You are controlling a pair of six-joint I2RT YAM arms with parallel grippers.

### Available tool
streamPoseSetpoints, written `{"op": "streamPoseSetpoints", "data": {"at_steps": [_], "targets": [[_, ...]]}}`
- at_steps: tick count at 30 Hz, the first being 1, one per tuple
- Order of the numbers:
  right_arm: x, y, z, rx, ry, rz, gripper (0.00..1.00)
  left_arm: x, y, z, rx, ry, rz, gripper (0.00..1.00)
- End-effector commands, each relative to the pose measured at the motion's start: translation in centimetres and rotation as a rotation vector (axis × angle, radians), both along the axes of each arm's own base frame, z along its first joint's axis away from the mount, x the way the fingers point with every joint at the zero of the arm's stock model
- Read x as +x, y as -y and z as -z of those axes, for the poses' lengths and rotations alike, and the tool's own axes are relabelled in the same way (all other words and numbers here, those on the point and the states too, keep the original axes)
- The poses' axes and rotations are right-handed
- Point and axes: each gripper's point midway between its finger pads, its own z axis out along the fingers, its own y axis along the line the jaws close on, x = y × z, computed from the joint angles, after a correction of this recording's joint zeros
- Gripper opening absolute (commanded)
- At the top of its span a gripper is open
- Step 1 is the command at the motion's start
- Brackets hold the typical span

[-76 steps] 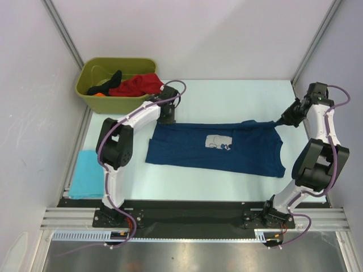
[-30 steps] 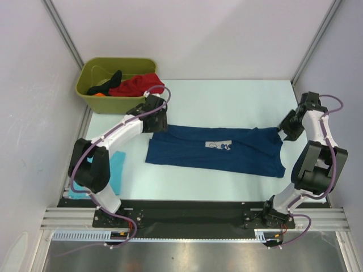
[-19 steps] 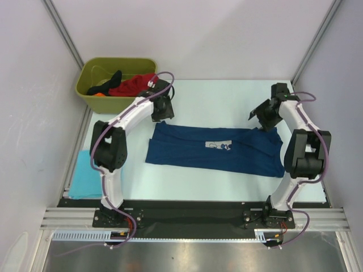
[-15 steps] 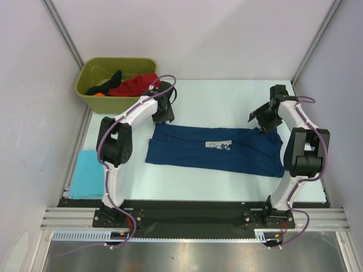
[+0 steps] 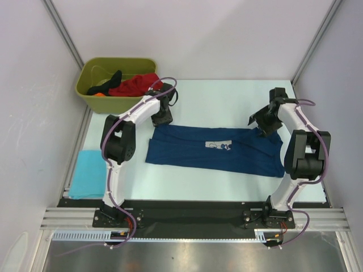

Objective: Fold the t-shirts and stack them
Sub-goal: Fold the tshirt

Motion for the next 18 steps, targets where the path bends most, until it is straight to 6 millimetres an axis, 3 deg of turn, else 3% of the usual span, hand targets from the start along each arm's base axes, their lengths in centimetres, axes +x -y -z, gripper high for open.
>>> {"op": "streamPoseSetpoints", "data": {"at_steps": [1,11,18], "targets": [[-0.4,0.1,-1.5,-0.021,0.042,-0.017,0.69,0.9,0.1,-0.8,-0.026,0.044,0.008,0.52],[-0.3,0.1,-1.5,-0.010,0.046,-0.029,0.69,1.0,-0.2,0.5,-0.006,0.032,-0.006,0.51],[-0.5,0.0,-0.9,-0.005,0.029,-0.050,0.69,1.6,0.7,1.1,-0.043,0.041,0.020,0.53]]}}
